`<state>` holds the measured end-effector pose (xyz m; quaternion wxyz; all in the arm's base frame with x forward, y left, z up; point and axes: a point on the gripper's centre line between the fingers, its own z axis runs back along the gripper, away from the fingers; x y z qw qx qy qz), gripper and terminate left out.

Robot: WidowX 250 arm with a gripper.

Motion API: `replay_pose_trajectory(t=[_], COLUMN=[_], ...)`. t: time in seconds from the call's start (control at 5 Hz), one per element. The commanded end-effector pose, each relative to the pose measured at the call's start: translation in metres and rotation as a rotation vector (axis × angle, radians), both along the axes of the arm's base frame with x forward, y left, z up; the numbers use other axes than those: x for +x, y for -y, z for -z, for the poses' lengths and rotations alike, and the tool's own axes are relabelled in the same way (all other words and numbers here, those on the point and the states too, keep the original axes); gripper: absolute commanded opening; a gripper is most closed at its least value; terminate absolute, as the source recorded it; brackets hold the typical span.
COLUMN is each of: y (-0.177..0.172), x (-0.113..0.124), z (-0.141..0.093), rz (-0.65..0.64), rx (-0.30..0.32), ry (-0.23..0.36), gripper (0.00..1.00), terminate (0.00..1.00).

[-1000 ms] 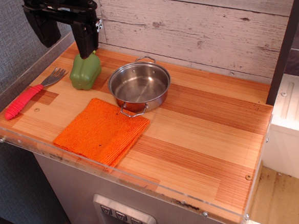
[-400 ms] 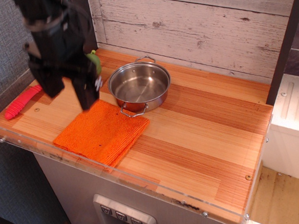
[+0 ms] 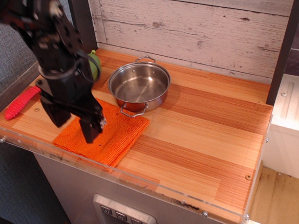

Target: Place the orange cloth on the front right corner of the table.

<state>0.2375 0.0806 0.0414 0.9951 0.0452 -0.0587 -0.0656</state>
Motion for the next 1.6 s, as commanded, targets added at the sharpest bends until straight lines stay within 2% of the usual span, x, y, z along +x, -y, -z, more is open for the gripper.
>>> replay_pose_trajectory(t=[0.0,0.2,0.4,0.8,1.0,1.4], y=[-0.005,0.002,0.009,0.018,0.034,0.108], x=[0.035,0.045,0.038,0.015,0.012,0.038], z=[-0.003,0.000,0.019,0.035,0.031,0.027], rz=[-0.028,-0.032,-0.042,-0.058,-0.113,-0.135], rx=[0.022,0.004,-0.026,-0.017,-0.051,-0.093], ry=[0.090,0.106,0.055,-0.028,-0.032,0.017], gripper=[1.00,1.00,1.00,1.00,1.00,1.00], terminate=[0.00,0.00,0.00,0.00,0.00,0.00])
